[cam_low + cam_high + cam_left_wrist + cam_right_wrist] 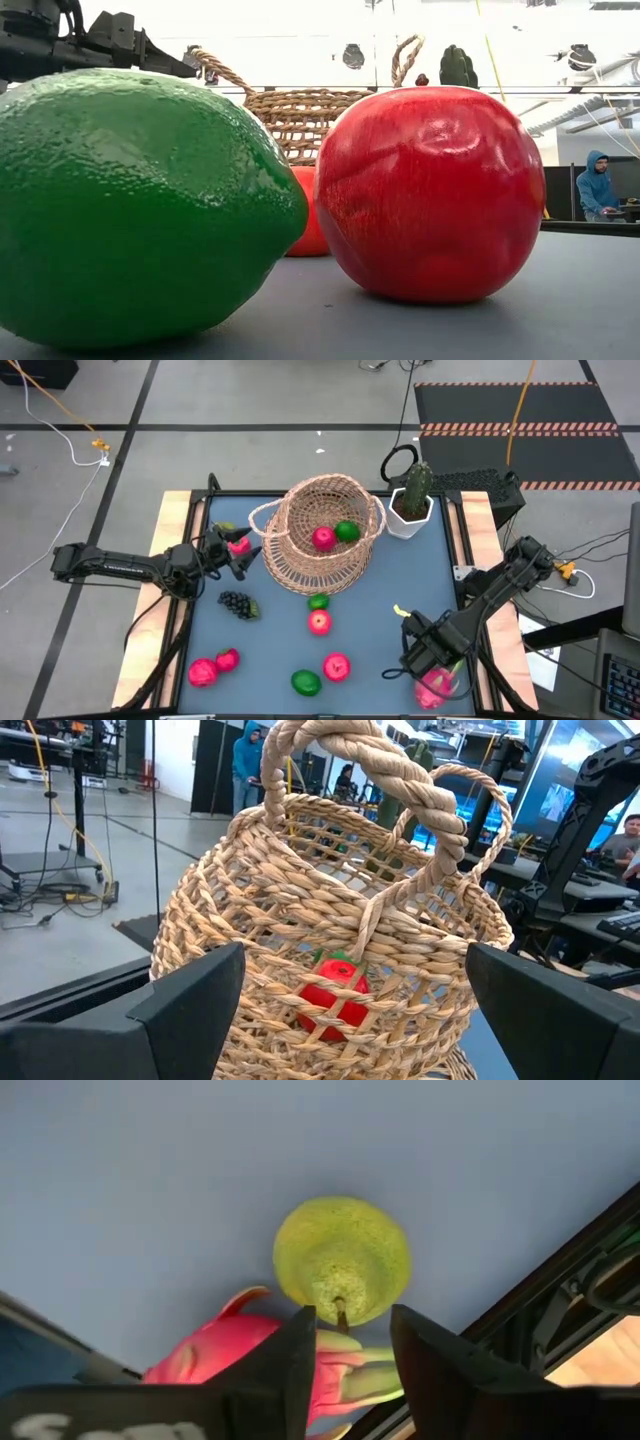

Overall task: Build produce basket
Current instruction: Put the bottom pear into the basket

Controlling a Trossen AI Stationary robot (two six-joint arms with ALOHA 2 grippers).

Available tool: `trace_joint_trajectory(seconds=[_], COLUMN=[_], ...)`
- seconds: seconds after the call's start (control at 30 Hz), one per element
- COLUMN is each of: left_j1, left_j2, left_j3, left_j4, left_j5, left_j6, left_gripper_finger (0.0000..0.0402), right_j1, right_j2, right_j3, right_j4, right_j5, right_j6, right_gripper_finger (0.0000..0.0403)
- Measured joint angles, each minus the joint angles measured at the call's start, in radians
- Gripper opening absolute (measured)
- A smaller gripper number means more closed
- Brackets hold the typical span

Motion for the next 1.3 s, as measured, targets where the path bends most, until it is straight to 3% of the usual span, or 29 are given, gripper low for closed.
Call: trace_joint_trajectory(seconds=[0.43,0.57,0.7,0.9,1.07,1.3], left_j1=[0.0,0.0,0.0,0.0,0.0,0.0], left_j2=[0.0,0.0,0.0,0.0,0.0,0.0], left_j3=[0.0,0.0,0.0,0.0,0.0,0.0], left_j4=[0.017,0.021,0.024,0.024,0.022,-0.036], left_j5=[0.0,-0.001,-0.001,-0.001,-0.001,-0.001], left_j6=[0.019,0.019,0.019,0.019,0.008,-0.085], left_gripper_finger=[0.0381,0.0381,0.0381,0.0381,0.0381,0.0381], right_j1=[0.006,0.006,0.006,0.006,-0.008,-0.025], right_j2=[0.0,-0.001,-0.002,-0.004,-0.004,-0.005], right_j3=[-0.102,-0.102,-0.102,-0.101,-0.023,0.181], right_j4=[0.087,0.098,0.104,0.11,0.123,0.139], right_j5=[-0.056,-0.071,-0.106,-0.103,0.02,0.311], right_j6=[-0.03,-0.036,-0.046,-0.089,-0.189,-0.368], right_gripper_finger=[0.011,0.0076,0.0015,0.0006,0.0004,0.0002])
